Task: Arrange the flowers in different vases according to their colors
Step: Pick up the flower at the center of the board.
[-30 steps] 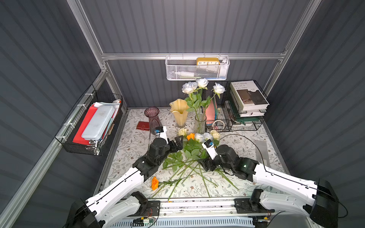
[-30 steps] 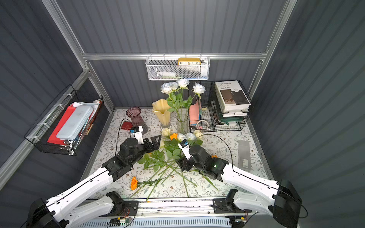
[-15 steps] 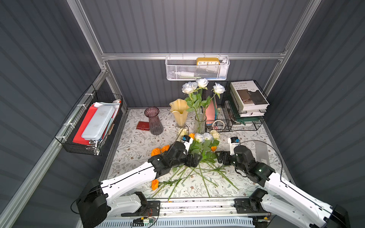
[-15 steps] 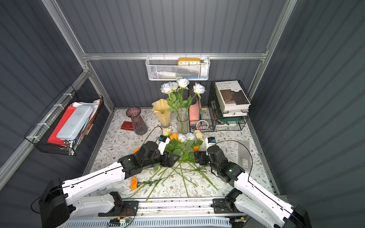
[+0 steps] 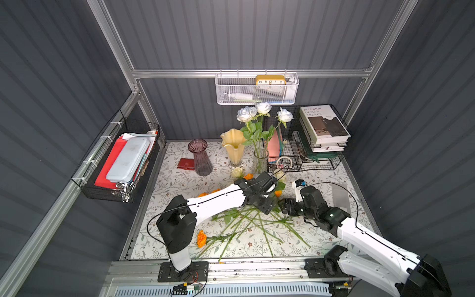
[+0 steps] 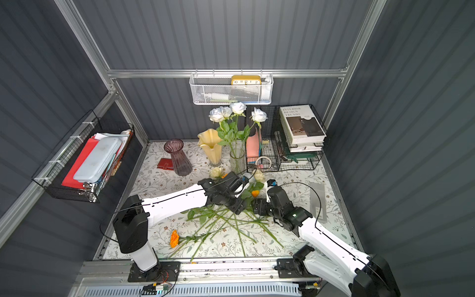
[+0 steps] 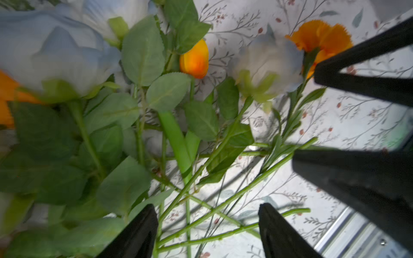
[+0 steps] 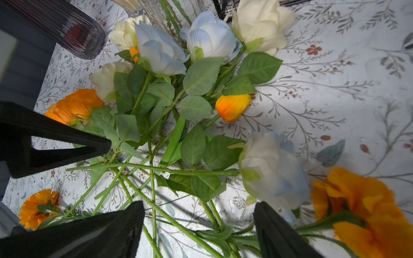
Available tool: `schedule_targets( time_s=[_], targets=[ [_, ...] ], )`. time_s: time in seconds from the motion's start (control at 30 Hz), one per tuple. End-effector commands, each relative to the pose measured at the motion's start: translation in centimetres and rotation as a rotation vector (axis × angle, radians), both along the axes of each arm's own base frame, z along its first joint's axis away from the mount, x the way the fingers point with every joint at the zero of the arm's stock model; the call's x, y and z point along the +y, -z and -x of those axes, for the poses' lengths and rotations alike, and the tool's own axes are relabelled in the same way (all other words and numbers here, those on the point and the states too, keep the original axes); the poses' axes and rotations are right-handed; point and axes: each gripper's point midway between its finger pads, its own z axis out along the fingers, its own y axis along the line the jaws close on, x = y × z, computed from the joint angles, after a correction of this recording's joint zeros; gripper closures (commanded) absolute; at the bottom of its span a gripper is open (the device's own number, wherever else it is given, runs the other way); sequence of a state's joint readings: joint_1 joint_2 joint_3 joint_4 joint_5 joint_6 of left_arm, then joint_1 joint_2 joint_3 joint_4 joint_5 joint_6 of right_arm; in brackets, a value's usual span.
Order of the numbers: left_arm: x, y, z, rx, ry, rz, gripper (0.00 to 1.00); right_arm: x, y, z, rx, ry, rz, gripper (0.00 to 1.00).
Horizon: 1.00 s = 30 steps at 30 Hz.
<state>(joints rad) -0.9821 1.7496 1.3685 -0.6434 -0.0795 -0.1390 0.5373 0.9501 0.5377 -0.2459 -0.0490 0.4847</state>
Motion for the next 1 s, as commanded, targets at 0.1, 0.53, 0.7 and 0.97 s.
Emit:
schedule_targets(
  time_s=[0.1, 0.53, 0.7, 0.97],
  targets=[
    [3.0, 0.5, 0.7, -0.054, 0.116, -0.124, 0.28, 0.2, -0.2, -0.6, -0.011, -0.024, -0.015, 0.18],
    [3.5, 4.1, 0.7, -0.009, 0.2, -0.073, 0.42, 0.6, 0.0, -1.6, -0.002, -0.03, -0.02, 0.19],
    [3.4, 5.4, 0.7, 0.017, 0.217, -0.066, 0.49, 0.5, 0.0, -1.5, 0.002, -0.031, -0.012, 0.19],
    [3.4, 6.4, 1.3, 0.062, 0.238, -0.074, 0.54, 0.2, 0.5, -1.3, 0.011, -0.02, -0.008, 0.2]
  ],
)
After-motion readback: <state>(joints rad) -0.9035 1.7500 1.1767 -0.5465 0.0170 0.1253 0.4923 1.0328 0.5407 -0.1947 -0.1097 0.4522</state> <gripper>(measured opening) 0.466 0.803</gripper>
